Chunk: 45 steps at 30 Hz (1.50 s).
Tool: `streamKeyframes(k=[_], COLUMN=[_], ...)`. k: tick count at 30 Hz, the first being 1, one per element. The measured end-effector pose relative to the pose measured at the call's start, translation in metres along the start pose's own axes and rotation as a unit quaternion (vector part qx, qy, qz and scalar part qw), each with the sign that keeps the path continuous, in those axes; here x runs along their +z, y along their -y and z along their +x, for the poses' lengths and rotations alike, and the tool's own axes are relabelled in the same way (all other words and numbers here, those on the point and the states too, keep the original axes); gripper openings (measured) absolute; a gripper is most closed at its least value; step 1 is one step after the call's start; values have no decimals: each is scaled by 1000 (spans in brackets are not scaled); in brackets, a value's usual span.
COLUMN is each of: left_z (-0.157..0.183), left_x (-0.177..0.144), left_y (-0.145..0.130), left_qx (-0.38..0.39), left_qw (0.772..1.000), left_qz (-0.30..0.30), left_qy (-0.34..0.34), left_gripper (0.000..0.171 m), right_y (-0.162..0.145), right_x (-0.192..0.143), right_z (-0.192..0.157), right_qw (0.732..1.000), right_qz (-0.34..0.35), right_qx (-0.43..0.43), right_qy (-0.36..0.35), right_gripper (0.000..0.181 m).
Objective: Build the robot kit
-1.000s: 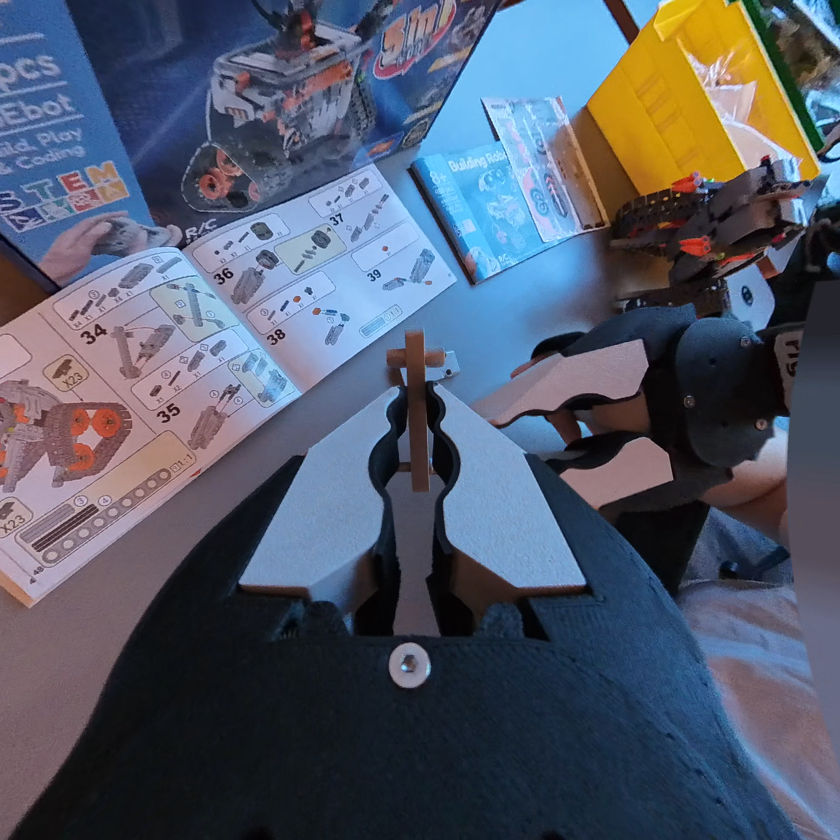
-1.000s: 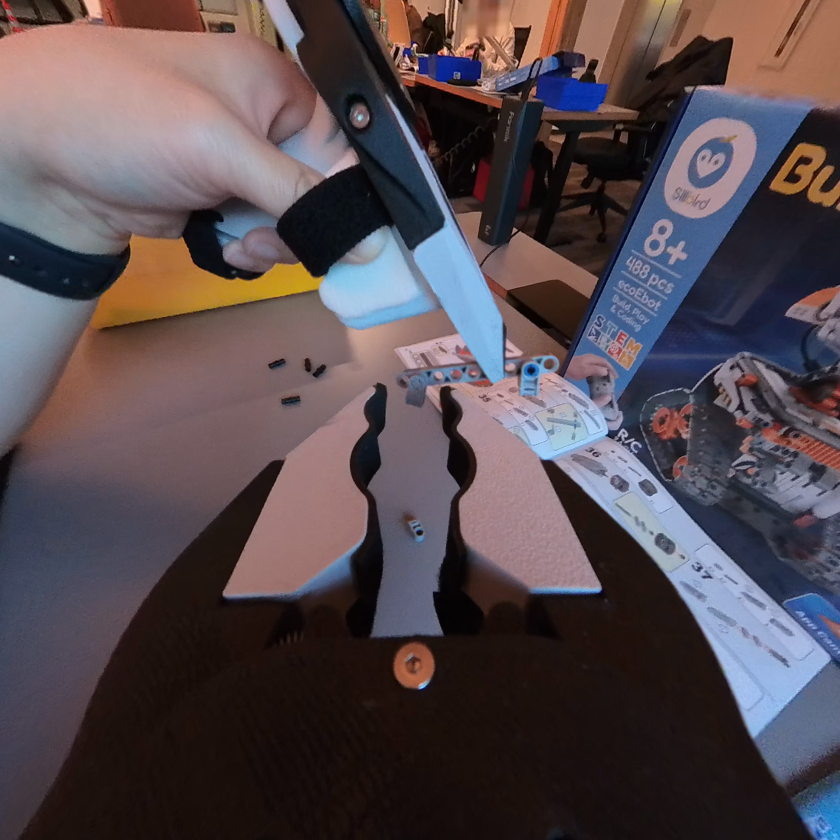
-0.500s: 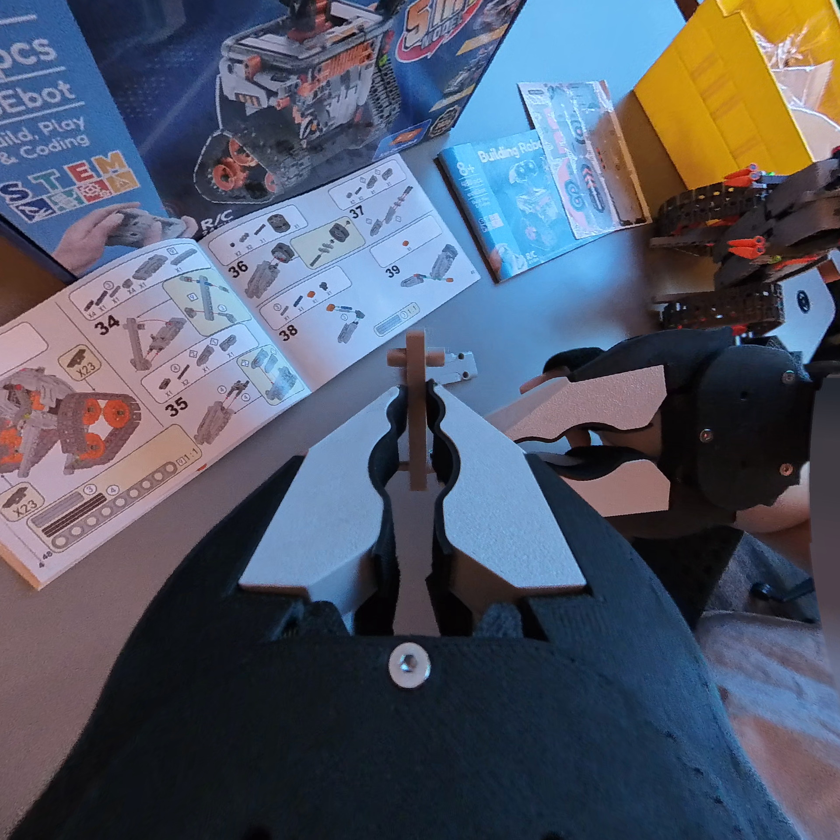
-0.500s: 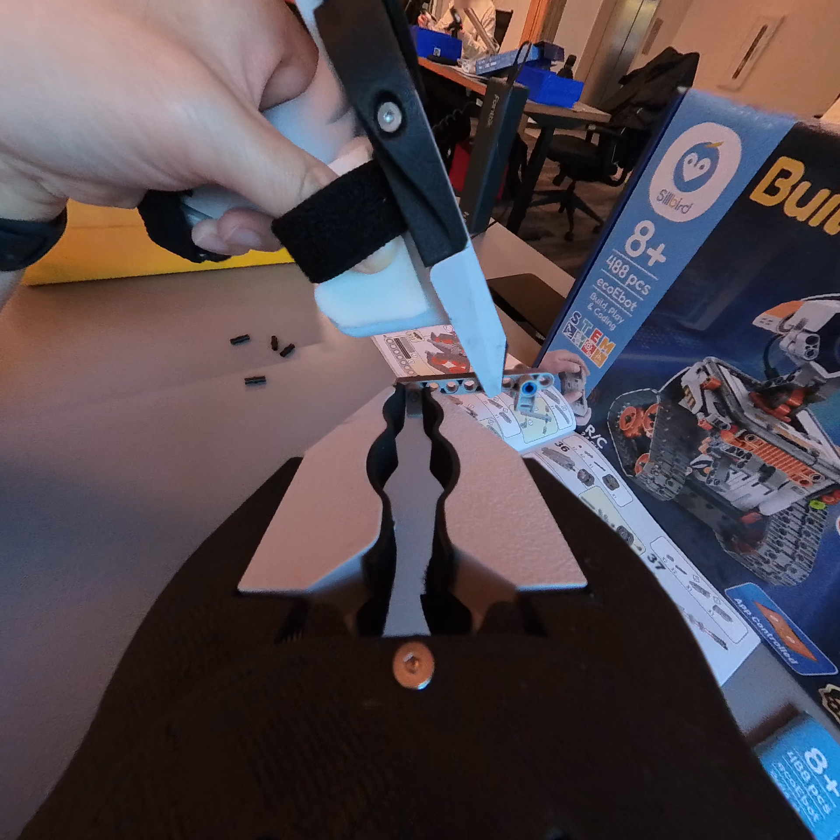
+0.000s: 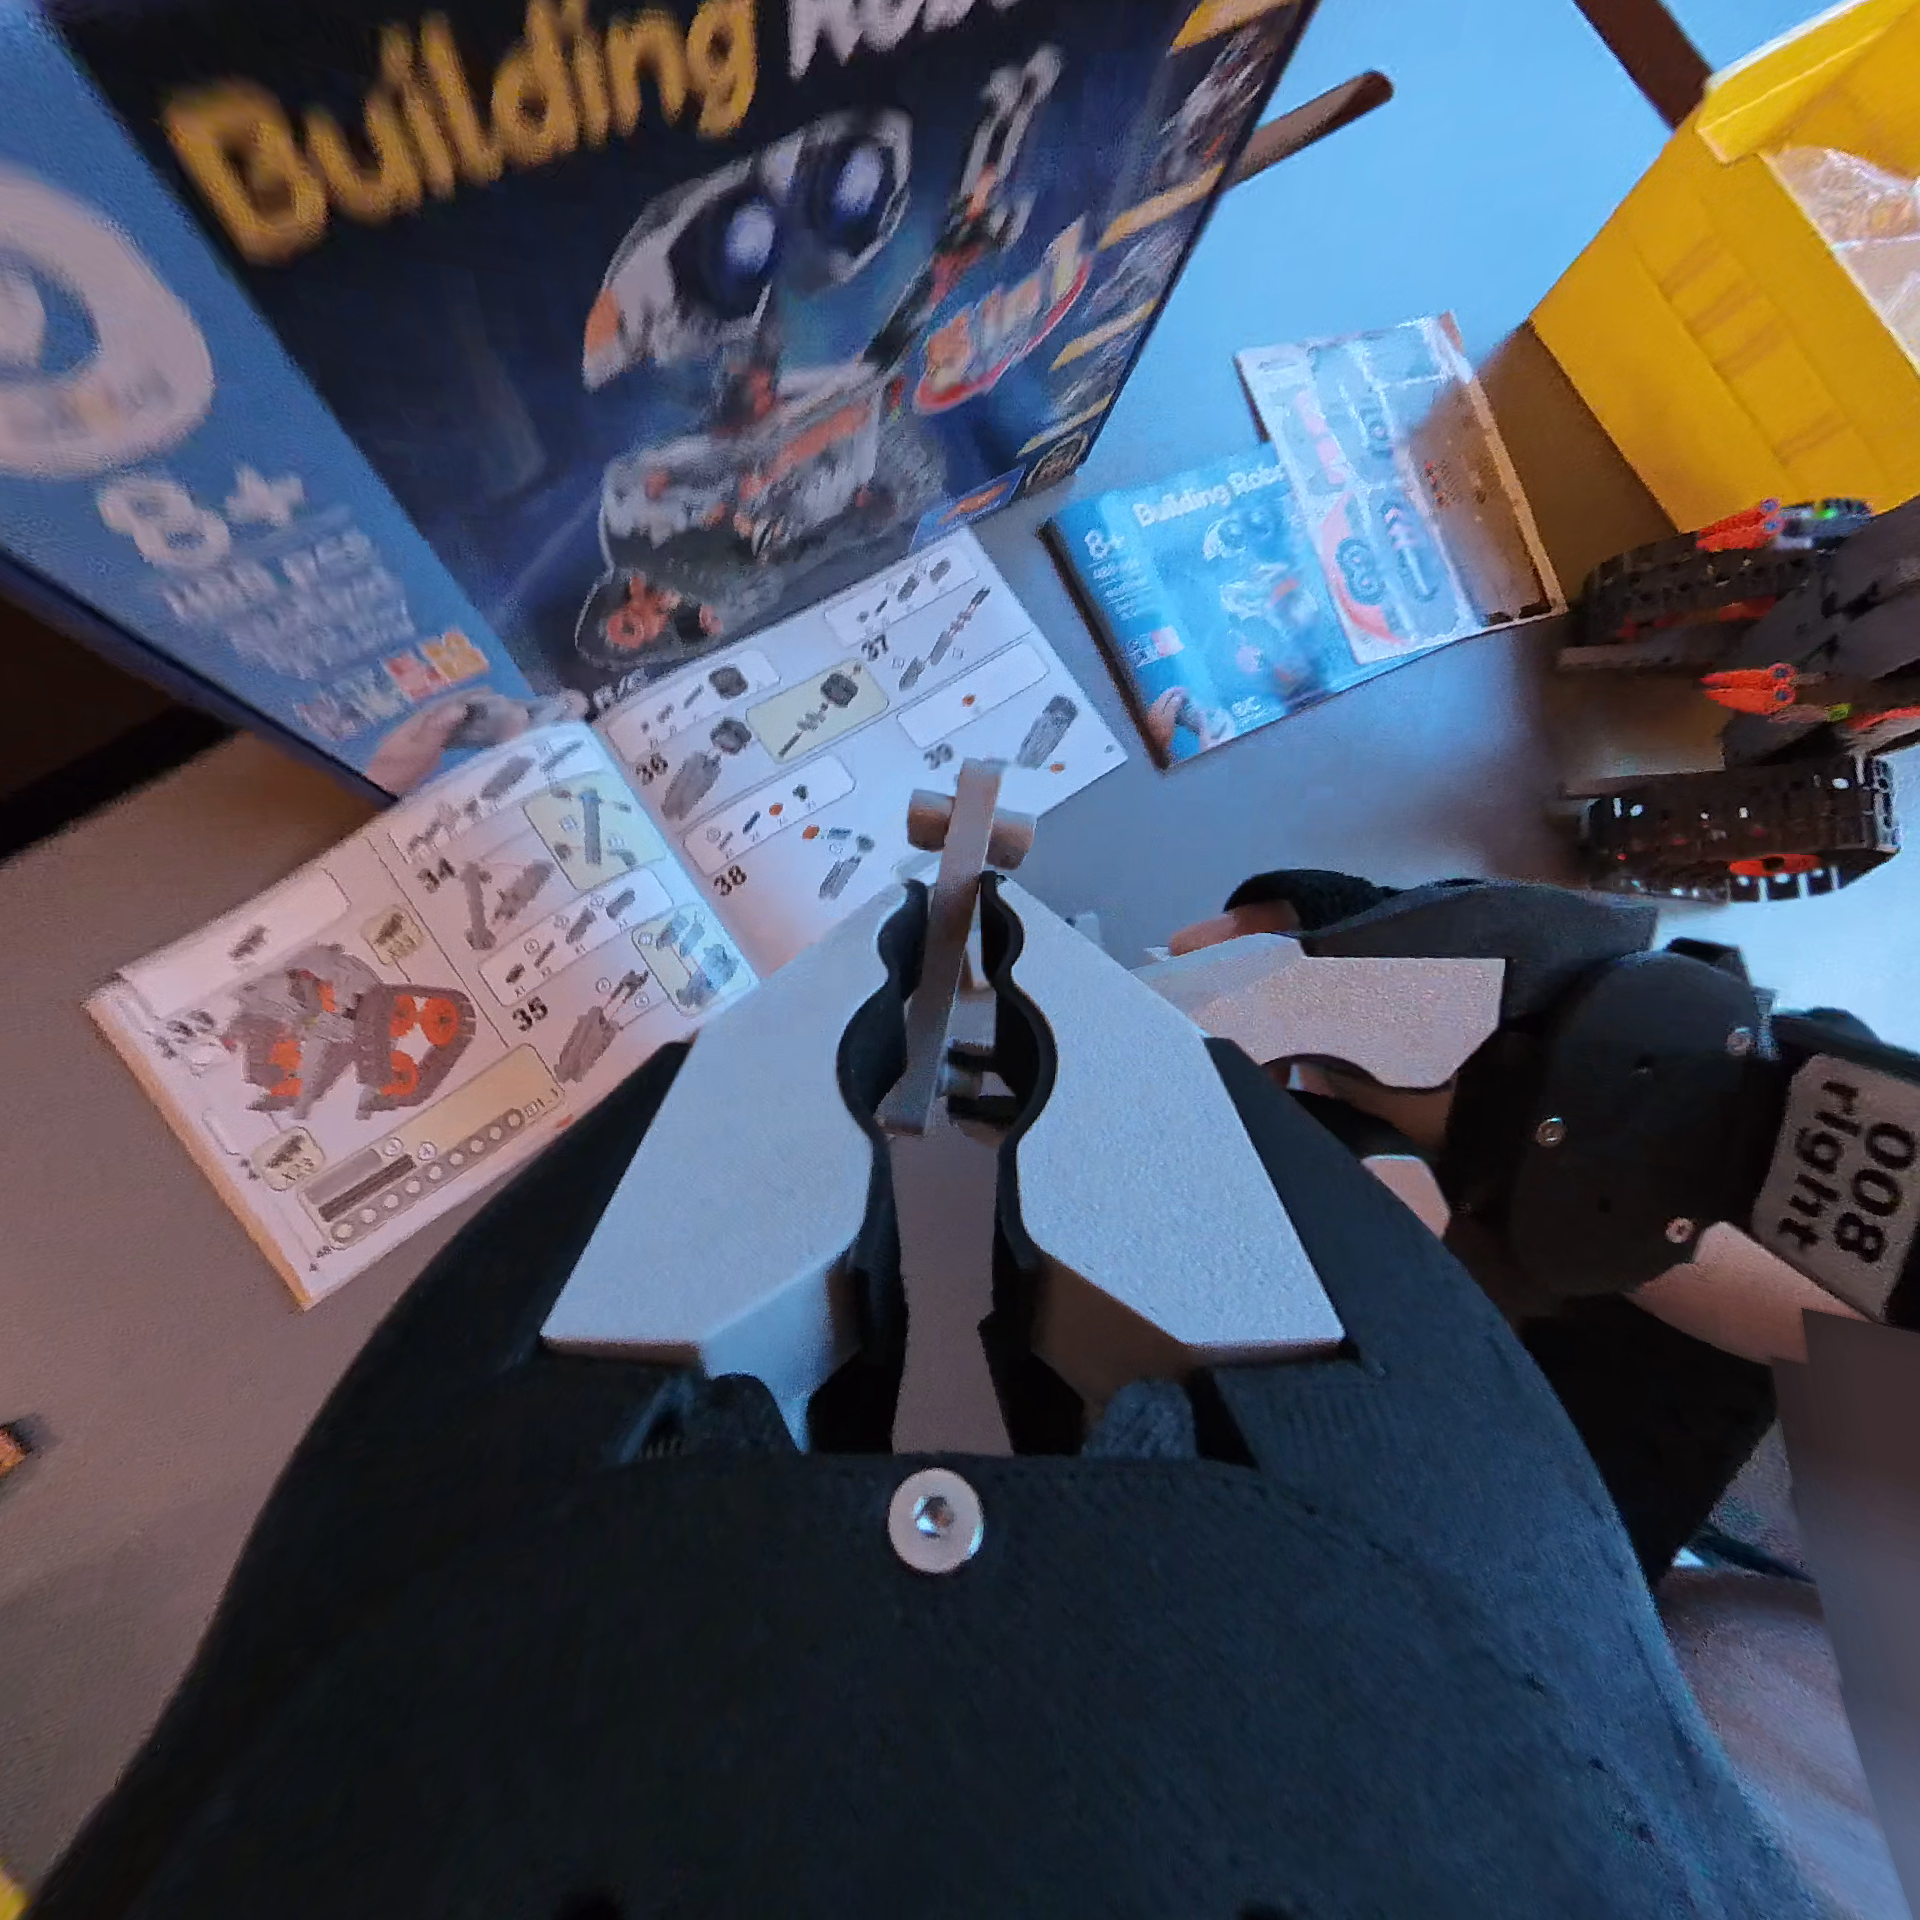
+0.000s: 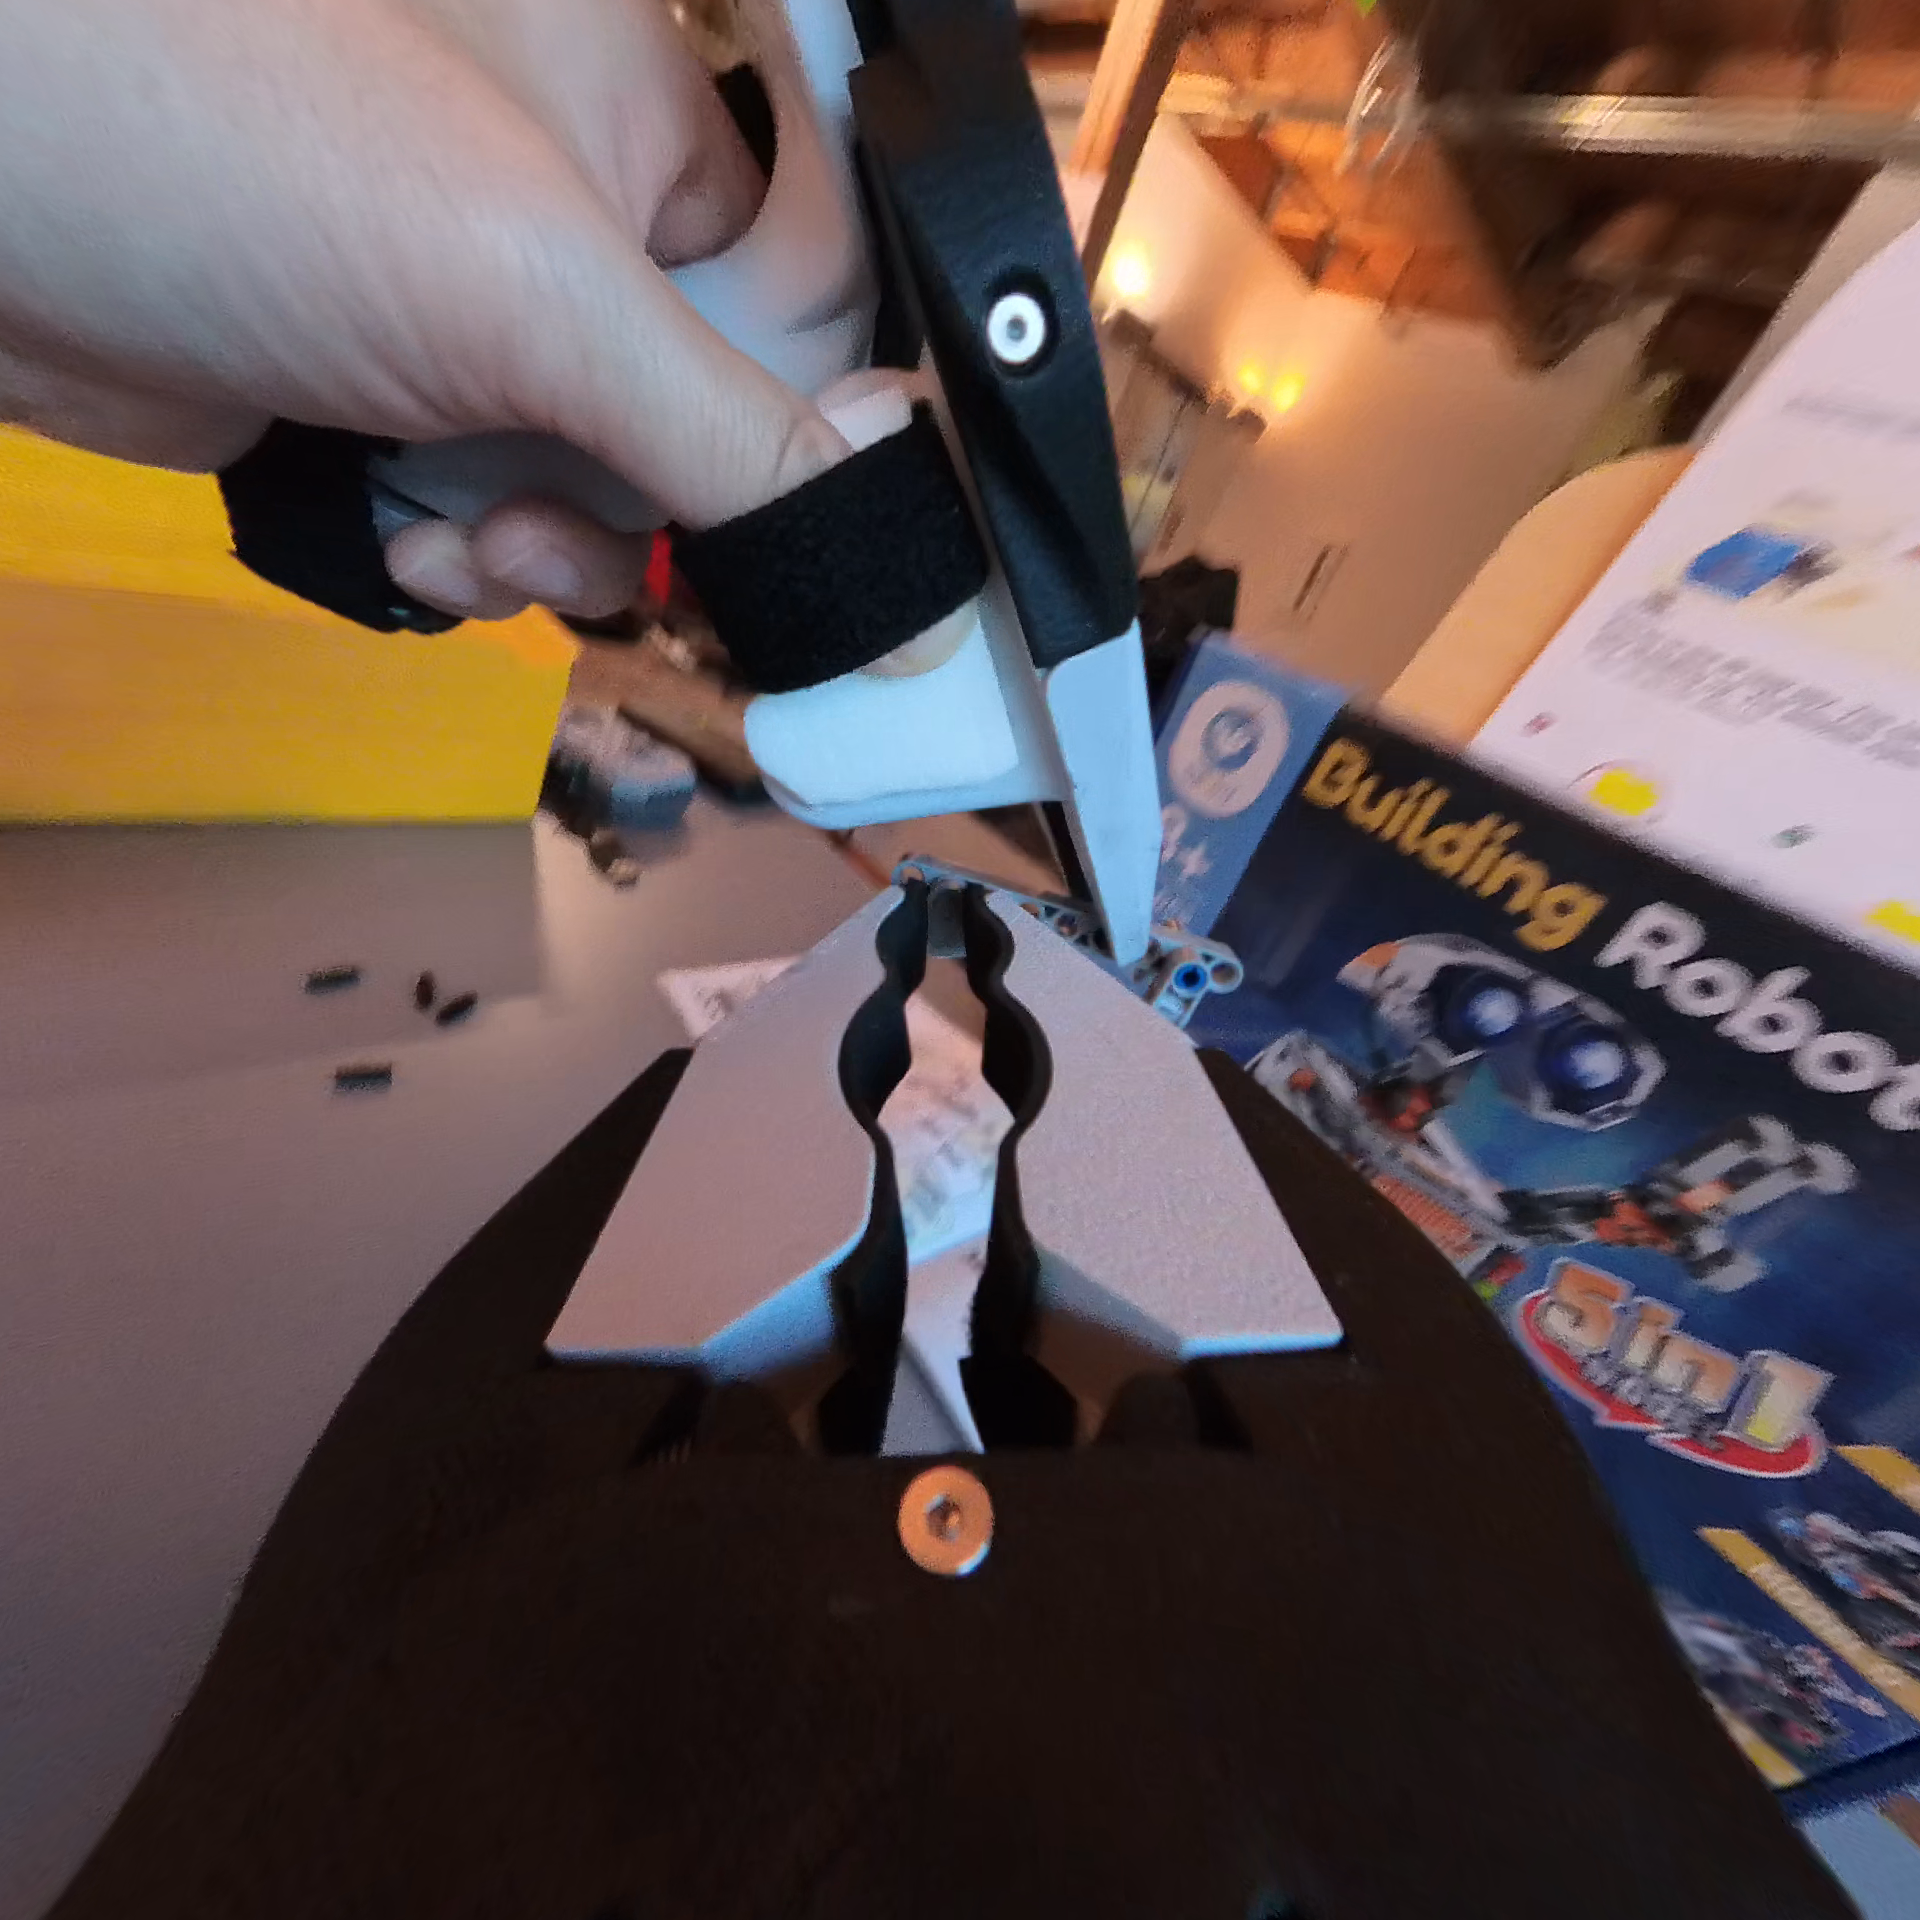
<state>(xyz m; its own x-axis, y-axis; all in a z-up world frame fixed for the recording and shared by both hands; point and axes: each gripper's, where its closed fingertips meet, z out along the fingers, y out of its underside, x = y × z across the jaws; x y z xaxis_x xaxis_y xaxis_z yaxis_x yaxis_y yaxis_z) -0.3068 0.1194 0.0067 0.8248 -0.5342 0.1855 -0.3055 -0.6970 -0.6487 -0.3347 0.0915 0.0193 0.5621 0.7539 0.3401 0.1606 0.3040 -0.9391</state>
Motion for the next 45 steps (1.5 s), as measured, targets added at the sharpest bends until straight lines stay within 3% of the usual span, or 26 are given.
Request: streamKeyframes(k=[8,13,16,19,23,28,32,35,38,45], left_z=[92,154,174,171,121,38,14,-4,-9,-24], left_x=[-63,-101,-143,-190,-214,-166,-105,-53,-7,59], left_y=[80,108,121,113,48,-44,-96,-126,-144,-150], left_qx=[131,138,158,164,114,4,-29,23,107,257], left_qw=[987,983,976,968,969,977,968,977,977,960], left_qz=[65,113,135,170,196,213,168,112,62,-30], left_qy=[71,52,65,88,94,-22,-182,-181,-174,-109], left_gripper=[11,53,50,47,38,23,21,23,24,28], right_y=[105,142,150,150,139,124,104,87,62,22], right_x=[-65,-105,-119,-122,-118,-108,-105,-111,-118,-126], right_z=[60,83,93,99,102,88,70,58,45,39], right_qw=[981,967,960,947,924,921,907,883,884,886], right_qz=[167,227,253,282,298,286,260,245,211,180], right_qx=[-7,5,47,147,240,258,311,366,381,400], right_qy=[-95,-120,-107,-54,8,57,116,162,168,153], right_gripper=[6,6,6,6,6,6,6,6,6,6])
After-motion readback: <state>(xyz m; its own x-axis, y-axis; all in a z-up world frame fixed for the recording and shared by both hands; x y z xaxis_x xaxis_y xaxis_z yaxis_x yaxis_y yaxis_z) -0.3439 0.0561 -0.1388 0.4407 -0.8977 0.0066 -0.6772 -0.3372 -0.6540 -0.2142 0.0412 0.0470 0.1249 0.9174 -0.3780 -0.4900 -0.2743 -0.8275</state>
